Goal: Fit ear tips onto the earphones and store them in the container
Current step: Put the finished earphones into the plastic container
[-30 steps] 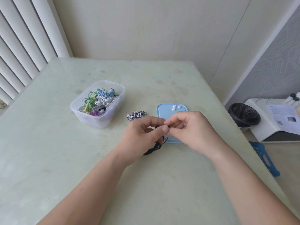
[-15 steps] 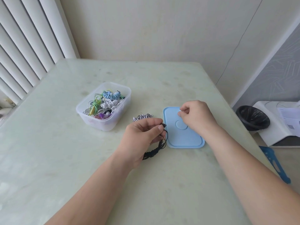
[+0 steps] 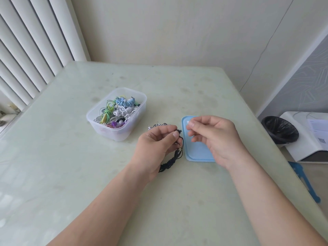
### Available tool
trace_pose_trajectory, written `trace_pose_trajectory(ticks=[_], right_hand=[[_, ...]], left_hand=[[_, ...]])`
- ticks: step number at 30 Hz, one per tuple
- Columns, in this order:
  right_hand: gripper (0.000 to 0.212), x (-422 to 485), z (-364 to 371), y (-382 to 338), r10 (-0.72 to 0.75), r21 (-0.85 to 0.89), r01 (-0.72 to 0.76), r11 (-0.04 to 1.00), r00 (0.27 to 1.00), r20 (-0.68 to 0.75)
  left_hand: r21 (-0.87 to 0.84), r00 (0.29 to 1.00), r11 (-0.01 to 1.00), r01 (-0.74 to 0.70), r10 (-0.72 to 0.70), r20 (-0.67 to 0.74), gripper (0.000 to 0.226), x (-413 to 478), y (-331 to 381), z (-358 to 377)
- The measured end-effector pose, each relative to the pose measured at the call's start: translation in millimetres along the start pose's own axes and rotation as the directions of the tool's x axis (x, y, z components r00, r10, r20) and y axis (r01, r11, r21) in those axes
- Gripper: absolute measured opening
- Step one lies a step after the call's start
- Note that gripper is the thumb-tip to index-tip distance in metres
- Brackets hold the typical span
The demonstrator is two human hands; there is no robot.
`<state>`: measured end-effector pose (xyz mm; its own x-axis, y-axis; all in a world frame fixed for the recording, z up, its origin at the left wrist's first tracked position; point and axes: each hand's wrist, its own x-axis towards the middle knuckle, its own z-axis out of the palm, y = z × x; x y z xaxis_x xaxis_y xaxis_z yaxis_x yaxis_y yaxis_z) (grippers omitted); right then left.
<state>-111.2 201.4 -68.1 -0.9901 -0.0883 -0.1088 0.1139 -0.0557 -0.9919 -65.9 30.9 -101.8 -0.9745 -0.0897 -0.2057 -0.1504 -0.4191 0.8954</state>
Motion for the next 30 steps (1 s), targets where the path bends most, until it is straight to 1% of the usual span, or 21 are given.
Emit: trace_pose_trajectory(ticks=[2, 5, 11, 14, 22, 28, 30], right_hand=[[0.007, -10.8, 4.6, 6.4, 0.030, 0.109, -0.035, 0.993, 0.998, 0.051], [0.005, -16.7, 7.4, 15.6, 0.031, 0.145, -0.042, 0.988, 0.996, 0.083], [0.006, -15.2, 3.4, 21.8, 0.022, 0.170, -0.025, 0.985, 1.000, 0.018], [0.006, -16.4, 6.3, 25.1, 0.023, 0.163, -0.030, 0.986, 0.999, 0.044], [0.007, -18.2, 7.6, 29.0, -0.028, 0.141, 0.024, 0.990, 0.999, 0.028], [0.006, -23.7, 10.5, 31.3, -0.132, 0.074, 0.134, 0.988, 0.991, -0.033], [0.007, -26.5, 13.6, 32.1, -0.167, 0.058, 0.168, 0.984, 0.986, -0.025]], left_hand=[[0.009, 1.000, 1.000, -0.014, 0.014, 0.002, 0.012, -1.1, -0.3, -0.2], [0.040, 1.000, 0.999, -0.027, 0.026, 0.015, 0.013, -2.4, -0.8, -0.6], [0.077, 0.997, 0.995, -0.064, 0.060, 0.048, 0.012, -3.4, -0.6, 1.6], [0.099, 0.996, 0.992, -0.081, 0.077, 0.050, 0.012, -3.7, -1.1, 3.3], [0.081, 0.995, 0.992, -0.092, 0.089, 0.040, 0.012, -5.4, -1.2, 3.5], [0.093, 0.995, 0.991, -0.095, 0.092, 0.037, 0.011, -5.1, -1.9, 3.1], [0.090, 0.996, 0.992, -0.094, 0.093, 0.019, 0.011, -4.4, -2.4, 2.5]])
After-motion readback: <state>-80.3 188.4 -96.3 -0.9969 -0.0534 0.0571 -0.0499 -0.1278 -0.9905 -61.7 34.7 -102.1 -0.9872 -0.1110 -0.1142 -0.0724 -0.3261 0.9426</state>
